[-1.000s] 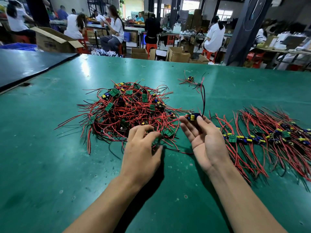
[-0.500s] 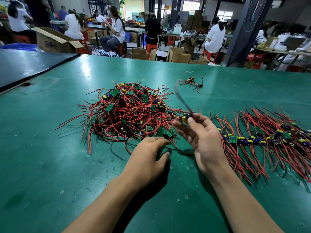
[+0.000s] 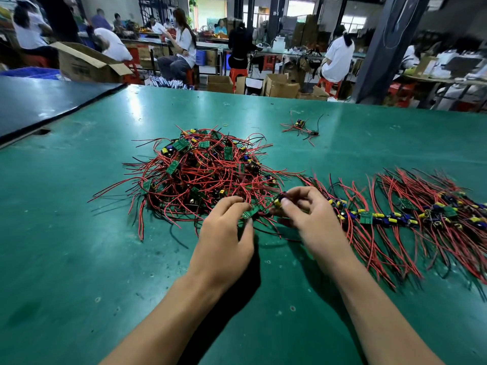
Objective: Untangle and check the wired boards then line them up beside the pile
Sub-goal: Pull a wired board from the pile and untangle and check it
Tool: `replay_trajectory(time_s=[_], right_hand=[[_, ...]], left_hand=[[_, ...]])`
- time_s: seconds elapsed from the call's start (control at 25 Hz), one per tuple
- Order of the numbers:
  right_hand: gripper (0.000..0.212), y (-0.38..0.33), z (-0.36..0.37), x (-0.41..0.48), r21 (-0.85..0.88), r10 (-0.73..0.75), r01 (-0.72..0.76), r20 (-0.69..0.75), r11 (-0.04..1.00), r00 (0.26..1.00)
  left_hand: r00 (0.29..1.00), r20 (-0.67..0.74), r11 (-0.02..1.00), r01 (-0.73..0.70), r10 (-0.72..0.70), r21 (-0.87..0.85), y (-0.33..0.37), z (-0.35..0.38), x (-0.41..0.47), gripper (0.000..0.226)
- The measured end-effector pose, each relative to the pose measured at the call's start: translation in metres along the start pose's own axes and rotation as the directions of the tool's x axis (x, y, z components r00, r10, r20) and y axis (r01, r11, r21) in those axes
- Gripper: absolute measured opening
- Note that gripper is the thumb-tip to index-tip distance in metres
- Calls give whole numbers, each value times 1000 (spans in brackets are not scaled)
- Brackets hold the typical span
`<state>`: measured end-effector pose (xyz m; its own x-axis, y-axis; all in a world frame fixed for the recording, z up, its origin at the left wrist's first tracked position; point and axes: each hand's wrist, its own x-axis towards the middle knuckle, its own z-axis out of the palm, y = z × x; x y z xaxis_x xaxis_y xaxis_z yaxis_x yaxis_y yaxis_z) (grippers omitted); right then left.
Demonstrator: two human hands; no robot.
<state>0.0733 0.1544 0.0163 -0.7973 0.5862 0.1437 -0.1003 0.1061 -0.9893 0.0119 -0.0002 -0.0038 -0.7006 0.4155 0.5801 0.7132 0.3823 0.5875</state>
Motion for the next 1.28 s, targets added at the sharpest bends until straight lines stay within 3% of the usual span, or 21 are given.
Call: replay_trajectory(time_s=[0.12,0.32,0.4,0.52,0.64,0.92,1.12,1.28], right_hand=[[14,4,1,-2,-173,-7,4,-11,985,1000],[12,-1,3,-2,25,64,-65,32,998,997],[11,-4,3,-3,61,30,-32,36,998,999],[12,-9,4,-6,156,-28,26,10,987,1000],[12,-13,4,-8,208,-75,82,-41,975,996],[11,-25,-7,-4,583,37,22,-89,812,995],[18,-23,-5,-2,597,49,-4,-59,802,997],[19,-23,0,-3,601,78,-88,44,794,996]], left_hand=[[996,-84,999,-19,14,-48,5,-2,2,24],[995,-65,977,-90,78,-194,12,0,-1,28],[996,49,960,81,-71,-267,13,4,-1,33],[920,268,858,369,-285,-356,9,7,5,37],[873,354,764,472,-335,-441,5,5,8,45],[872,387,788,454,-299,-416,2,8,7,54],[877,392,802,437,-278,-408,3,9,7,61],[902,320,817,406,-288,-409,6,9,3,51]])
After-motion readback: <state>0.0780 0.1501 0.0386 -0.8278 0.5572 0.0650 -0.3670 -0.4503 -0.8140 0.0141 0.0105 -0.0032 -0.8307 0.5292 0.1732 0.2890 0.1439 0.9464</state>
